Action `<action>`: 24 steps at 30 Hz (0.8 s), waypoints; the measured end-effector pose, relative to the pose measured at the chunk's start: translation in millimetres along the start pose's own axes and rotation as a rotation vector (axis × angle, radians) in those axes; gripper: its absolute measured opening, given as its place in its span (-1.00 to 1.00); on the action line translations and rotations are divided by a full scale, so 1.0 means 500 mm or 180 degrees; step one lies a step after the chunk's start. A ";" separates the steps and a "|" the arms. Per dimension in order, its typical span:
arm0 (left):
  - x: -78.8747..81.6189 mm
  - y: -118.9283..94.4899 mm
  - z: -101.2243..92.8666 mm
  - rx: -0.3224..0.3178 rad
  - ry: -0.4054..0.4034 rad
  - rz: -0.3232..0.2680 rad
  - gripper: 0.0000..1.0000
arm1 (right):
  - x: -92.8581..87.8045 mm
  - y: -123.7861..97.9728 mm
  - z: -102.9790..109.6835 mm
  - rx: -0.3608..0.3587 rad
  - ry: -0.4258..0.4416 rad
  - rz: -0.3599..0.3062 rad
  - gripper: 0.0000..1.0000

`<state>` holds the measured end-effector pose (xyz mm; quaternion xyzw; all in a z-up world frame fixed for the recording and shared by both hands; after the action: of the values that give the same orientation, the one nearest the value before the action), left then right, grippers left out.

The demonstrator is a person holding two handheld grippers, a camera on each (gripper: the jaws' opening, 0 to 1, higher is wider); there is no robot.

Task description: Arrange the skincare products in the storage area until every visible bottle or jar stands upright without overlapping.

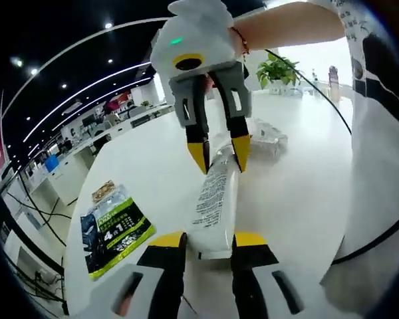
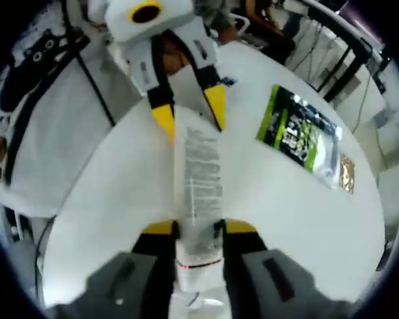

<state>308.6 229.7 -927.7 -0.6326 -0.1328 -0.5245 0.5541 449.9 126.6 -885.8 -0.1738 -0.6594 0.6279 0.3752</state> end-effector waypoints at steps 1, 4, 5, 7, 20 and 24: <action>0.000 0.000 0.000 -0.0001 0.0005 -0.0003 -0.52 | 0.001 0.000 0.000 0.0103 0.0041 -0.0006 -0.52; 0.004 -0.003 0.004 0.0054 0.0033 -0.0028 -0.67 | 0.007 -0.001 -0.007 0.0243 0.0060 -0.0059 -0.51; 0.008 -0.004 0.008 0.0049 0.0020 -0.0022 -0.69 | 0.010 -0.001 -0.008 0.0231 0.0084 -0.0045 -0.51; 0.010 -0.004 0.015 0.0034 -0.0030 0.0008 -0.73 | 0.014 -0.003 -0.003 0.0176 0.0035 -0.0019 -0.50; 0.030 -0.009 0.036 -0.0288 -0.0368 0.0126 -0.90 | 0.061 0.011 0.040 -0.0956 -0.0206 0.0048 -0.66; 0.029 -0.013 0.042 -0.0333 -0.0433 0.0159 -0.91 | 0.071 0.018 0.030 -0.0969 -0.0217 0.0136 -0.66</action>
<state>320.7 243.8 -909.1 -0.6980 -0.1267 -0.4726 0.5229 413.5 142.5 -883.6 -0.2213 -0.7554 0.5341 0.3084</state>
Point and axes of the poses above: the point that each gripper's makers call its tool centre point, and the gripper's own axes: y roughly forward along the fingers, z roughly to its left, x roughly out of its top, the point moved 9 cm from there along -y, roughly backward along the fingers
